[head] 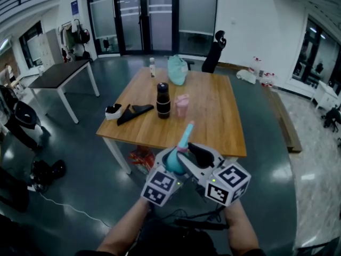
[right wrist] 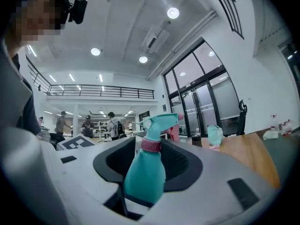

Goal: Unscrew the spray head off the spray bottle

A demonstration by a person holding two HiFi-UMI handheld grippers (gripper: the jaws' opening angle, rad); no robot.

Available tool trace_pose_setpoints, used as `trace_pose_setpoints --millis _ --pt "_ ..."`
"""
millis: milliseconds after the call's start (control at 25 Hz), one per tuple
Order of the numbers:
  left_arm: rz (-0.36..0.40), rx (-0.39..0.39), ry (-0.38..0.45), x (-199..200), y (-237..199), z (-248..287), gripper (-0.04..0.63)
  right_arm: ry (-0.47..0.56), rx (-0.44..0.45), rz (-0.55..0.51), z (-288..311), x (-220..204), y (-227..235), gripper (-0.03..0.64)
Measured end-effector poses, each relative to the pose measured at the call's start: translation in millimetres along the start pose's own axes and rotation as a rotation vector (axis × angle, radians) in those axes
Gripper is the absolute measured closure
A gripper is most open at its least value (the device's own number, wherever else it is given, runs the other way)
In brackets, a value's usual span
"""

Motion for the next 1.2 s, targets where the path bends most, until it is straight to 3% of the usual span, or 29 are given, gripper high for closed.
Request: trace_pose_setpoints --millis 200,440,760,1000,1200 --pt "0.019 -0.027 -0.001 1.9 4.8 -0.4 0.158 -0.003 -0.025 -0.020 -0.7 2.4 3.9 0.472" --pt "0.039 -0.179 0.050 13.6 20.3 -8.6 0.158 0.012 0.121 -0.048 -11.3 7.6 -5.3 0.472" --pt "0.017 -0.408 0.135 27.2 43.0 -20.6 0.158 0.017 0.302 0.005 -24.0 14.3 -12.9 0.477" --pt "0.017 -0.429 0.140 29.0 46.4 -23.6 0.158 0.017 0.318 0.007 -26.6 15.1 -15.6 0.477" --pt "-0.006 -0.360 0.140 27.6 38.6 -19.6 0.158 0.027 0.213 -0.054 -21.2 14.0 -14.3 0.466"
Point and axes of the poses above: the fingertips, and each gripper's own axes: z forward along the fingers, y to its right, x out of its top, the point moved 1 cm from there along -z, backward along the fingers, and after that the axes turned 6 degrees about z, right-handed, at the moved point
